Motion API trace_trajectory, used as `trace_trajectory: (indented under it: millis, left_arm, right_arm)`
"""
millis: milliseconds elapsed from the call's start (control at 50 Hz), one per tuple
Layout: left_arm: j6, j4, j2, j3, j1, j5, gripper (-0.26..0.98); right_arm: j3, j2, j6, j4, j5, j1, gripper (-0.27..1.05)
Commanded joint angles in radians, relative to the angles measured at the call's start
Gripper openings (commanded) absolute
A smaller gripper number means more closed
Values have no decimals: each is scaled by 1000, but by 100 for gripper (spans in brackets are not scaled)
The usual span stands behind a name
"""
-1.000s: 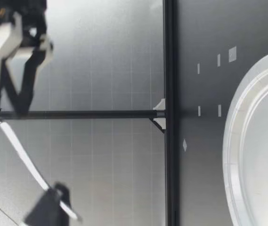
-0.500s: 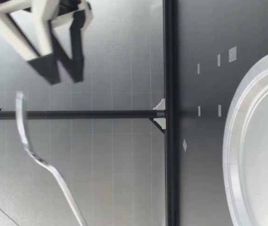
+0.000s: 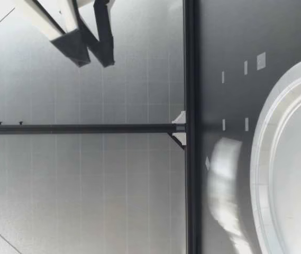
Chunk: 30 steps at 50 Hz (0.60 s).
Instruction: Pick up the fork and place it on the plate.
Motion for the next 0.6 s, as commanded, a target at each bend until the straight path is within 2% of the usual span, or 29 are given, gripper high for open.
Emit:
trace_trajectory:
  millis: [0,260,580]
  left_arm:
    - [-21,0,48,0,-58,21,5]
    - [-75,2,155,49,-112,-74,5]
    - [-81,2,152,120,-115,-170,5]
  right_arm:
    - [-15,-12,2,3,-5,-5,78]
    - [-17,-5,5,2,-11,-5,78]
    - [-17,0,31,3,-11,-5,78]
